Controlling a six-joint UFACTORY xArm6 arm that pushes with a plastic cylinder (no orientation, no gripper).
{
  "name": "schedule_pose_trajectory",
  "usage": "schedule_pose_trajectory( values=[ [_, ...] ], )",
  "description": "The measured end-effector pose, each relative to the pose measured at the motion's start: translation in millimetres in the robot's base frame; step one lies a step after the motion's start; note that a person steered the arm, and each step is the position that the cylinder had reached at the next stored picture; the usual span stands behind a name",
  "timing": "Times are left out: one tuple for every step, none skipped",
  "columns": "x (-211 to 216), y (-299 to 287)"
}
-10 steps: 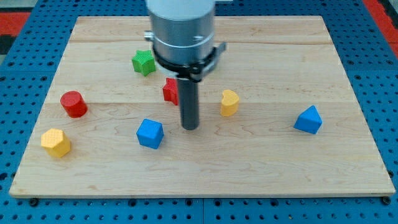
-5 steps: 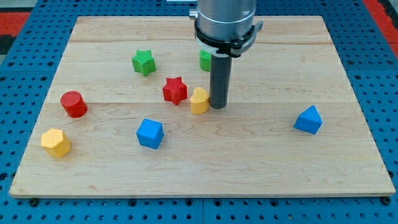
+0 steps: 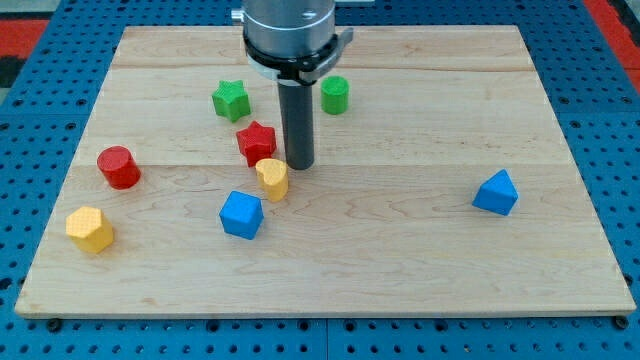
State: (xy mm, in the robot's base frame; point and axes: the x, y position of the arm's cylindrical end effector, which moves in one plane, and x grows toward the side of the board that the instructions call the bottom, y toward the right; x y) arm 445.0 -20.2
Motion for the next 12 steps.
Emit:
schedule_pose_trajectory(
  values=[
    [19.3,-11.2],
    [33.3,-53.7],
    [45.4,-98.2],
    [46.6,-130.7],
    [33.5,-139.5],
    [36.8,-166.9],
    [53.9,-191.3],
    [56.1,-195.2],
    [55.9,-195.2],
    [55.9,-195.2],
    [55.7,-195.4],
    [43.8,-200.9]
  ],
)
